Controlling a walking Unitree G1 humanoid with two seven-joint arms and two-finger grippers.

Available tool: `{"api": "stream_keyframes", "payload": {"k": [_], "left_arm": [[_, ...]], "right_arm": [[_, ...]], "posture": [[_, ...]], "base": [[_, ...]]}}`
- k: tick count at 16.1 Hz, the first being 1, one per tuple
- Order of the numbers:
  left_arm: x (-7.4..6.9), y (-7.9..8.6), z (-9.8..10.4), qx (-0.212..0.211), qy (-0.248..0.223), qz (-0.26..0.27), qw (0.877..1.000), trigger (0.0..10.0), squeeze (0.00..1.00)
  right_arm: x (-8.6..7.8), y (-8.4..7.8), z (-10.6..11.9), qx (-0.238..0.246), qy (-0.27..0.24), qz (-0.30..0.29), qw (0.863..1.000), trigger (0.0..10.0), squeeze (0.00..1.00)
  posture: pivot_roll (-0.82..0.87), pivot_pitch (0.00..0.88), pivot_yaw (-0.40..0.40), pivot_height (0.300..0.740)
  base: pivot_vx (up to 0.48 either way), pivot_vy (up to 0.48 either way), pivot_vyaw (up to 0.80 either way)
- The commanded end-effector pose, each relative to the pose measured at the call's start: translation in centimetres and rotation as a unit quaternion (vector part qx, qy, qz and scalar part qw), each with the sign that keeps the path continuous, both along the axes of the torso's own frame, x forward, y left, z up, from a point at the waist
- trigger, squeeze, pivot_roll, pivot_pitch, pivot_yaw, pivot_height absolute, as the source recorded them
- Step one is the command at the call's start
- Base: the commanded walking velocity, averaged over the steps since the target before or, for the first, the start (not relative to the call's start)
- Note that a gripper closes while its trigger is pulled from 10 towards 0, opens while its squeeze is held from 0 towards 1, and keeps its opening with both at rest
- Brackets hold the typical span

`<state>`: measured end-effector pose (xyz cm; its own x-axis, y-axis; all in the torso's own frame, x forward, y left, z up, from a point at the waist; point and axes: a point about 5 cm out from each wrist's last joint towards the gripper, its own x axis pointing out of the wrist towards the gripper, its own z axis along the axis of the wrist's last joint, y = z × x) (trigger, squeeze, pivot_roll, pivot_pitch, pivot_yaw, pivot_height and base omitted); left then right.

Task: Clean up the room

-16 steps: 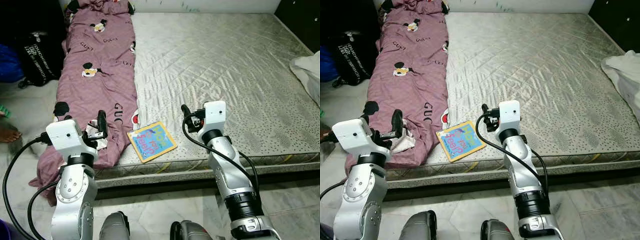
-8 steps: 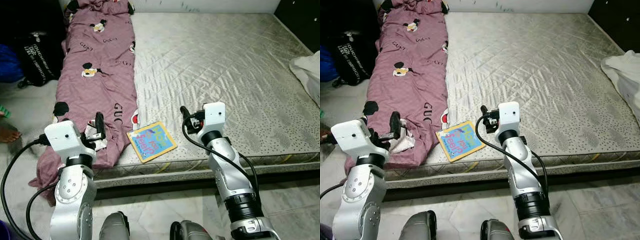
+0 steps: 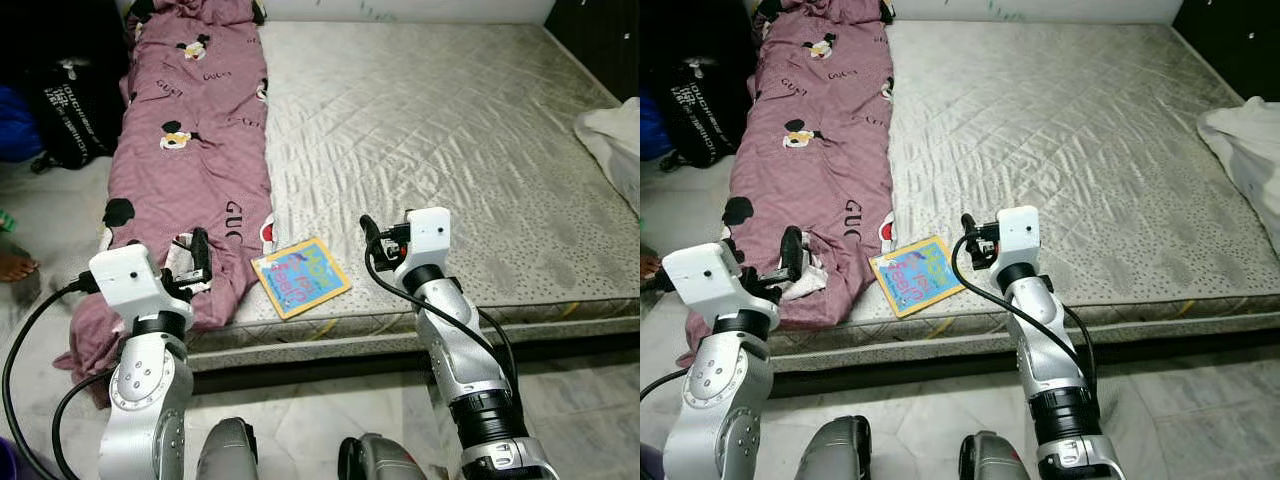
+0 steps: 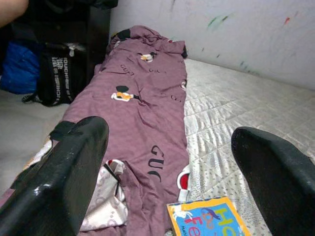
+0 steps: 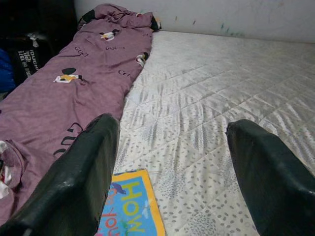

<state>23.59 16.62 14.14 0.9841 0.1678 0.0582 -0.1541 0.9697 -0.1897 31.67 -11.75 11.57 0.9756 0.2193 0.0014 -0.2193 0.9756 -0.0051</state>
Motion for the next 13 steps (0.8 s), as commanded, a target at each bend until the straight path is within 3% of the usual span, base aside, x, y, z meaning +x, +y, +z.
{"api": "stream_keyframes", "payload": {"k": [1,9,13], "left_arm": [[-0.21,-0.15,0.04,-0.011,0.002,0.003,1.0,10.0,0.0],[-0.16,-0.06,0.07,-0.013,0.001,0.004,1.0,10.0,0.0],[-0.19,-0.02,0.05,-0.015,0.002,0.006,1.0,10.0,0.0]], "right_arm": [[-0.13,-0.07,0.2,0.0,-0.002,0.002,1.0,10.0,0.0],[-0.07,0.04,0.22,-0.001,-0.002,0.006,1.0,10.0,0.0],[-0.1,0.07,0.17,0.001,0.0,0.008,1.0,10.0,0.0]], "posture": [[0.13,0.157,-0.043,0.701],[0.13,0.157,-0.045,0.701],[0.13,0.16,-0.045,0.662]], "base": [[0.0,0.0,0.0],[0.0,0.0,0.0],[0.0,0.0,0.0]]}}
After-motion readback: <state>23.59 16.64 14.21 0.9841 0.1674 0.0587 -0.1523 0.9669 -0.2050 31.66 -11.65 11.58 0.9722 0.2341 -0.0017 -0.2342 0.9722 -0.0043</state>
